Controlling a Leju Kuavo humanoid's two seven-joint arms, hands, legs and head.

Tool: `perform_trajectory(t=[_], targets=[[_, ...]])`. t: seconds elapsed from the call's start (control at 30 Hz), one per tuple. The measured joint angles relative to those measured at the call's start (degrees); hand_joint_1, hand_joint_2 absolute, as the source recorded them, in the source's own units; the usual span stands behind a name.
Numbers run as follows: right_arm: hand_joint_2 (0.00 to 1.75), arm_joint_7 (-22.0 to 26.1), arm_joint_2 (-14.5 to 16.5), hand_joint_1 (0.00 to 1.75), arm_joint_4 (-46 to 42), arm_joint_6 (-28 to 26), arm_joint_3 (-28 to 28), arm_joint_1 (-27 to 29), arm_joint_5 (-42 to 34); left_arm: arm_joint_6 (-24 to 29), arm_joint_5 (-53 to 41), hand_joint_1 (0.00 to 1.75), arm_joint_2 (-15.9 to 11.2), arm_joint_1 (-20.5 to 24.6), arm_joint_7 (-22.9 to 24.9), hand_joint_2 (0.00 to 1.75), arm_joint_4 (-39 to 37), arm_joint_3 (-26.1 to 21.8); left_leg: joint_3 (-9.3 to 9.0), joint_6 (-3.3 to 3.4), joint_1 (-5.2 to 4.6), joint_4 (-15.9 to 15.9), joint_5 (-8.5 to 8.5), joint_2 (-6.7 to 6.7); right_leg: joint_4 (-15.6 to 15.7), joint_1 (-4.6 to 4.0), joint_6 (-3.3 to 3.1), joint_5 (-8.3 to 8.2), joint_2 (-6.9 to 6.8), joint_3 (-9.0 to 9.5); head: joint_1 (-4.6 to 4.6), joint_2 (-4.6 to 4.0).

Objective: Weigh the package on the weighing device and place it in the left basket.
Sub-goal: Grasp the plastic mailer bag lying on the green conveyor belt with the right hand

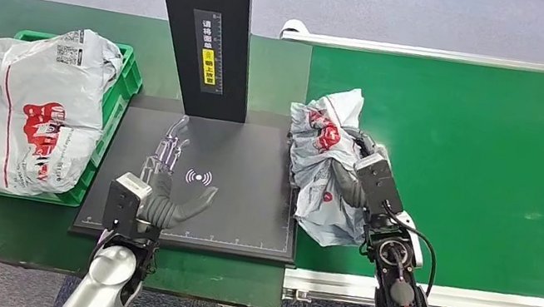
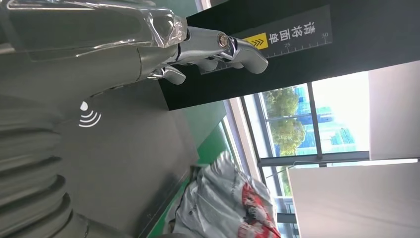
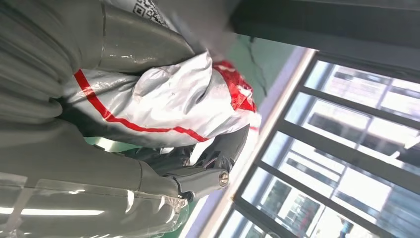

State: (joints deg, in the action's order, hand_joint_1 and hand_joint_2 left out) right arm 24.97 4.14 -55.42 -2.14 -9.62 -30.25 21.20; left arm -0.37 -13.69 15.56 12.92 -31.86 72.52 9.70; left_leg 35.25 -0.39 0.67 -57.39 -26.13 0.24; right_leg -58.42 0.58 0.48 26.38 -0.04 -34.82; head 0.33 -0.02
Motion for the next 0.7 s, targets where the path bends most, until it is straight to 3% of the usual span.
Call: perform_trajectory(t=[0.17,0.33,0.53,0.63,0.7], targets=[[1.75,0.62,0.35,1.75,-1.41,-0.45,0.69,0.33,-0.75,0.02,0.02,0.0,0.0,0.0,-0.07,1.75,0.0,0.0,-0.06,0.02,-0.01,-0.02,0.04,-0.02,0.0,0.01,0.01,-0.04,0.0,0.07,0.0,0.01],[1.75,7.03,1.15,1.75,-4.48,-6.19,2.57,1.52,-8.49,0.04,1.04,0.0,0.0,0.04,-0.82,1.75,-0.09,-0.03,-0.05,0.03,-0.01,-0.02,0.04,-0.05,0.0,0.01,0.0,-0.04,-0.01,0.06,-0.01,0.01],[1.75,13.59,2.62,1.75,-12.29,-18.14,5.38,3.93,-14.73,0.06,2.61,0.0,0.07,0.47,-1.37,1.75,-0.75,0.09,-0.06,0.03,-0.01,-0.02,0.04,-0.04,0.0,0.01,0.0,-0.04,-0.01,0.05,0.0,0.01],[1.75,14.63,3.06,1.75,-18.25,-26.68,5.59,6.13,-15.03,0.61,3.67,0.0,0.17,0.85,-1.78,1.75,-1.18,0.15,-0.05,0.03,-0.01,-0.01,0.04,-0.03,0.0,0.01,0.0,-0.04,-0.01,0.06,0.01,0.0],[1.75,14.73,3.05,1.75,-20.79,-28.89,4.92,6.99,-14.96,1.13,4.49,0.0,0.18,1.13,-2.07,1.75,-1.37,0.17,-0.07,0.02,-0.01,0.0,0.02,0.1,0.0,0.01,-0.01,-0.05,0.05,0.07,0.01,0.0]])
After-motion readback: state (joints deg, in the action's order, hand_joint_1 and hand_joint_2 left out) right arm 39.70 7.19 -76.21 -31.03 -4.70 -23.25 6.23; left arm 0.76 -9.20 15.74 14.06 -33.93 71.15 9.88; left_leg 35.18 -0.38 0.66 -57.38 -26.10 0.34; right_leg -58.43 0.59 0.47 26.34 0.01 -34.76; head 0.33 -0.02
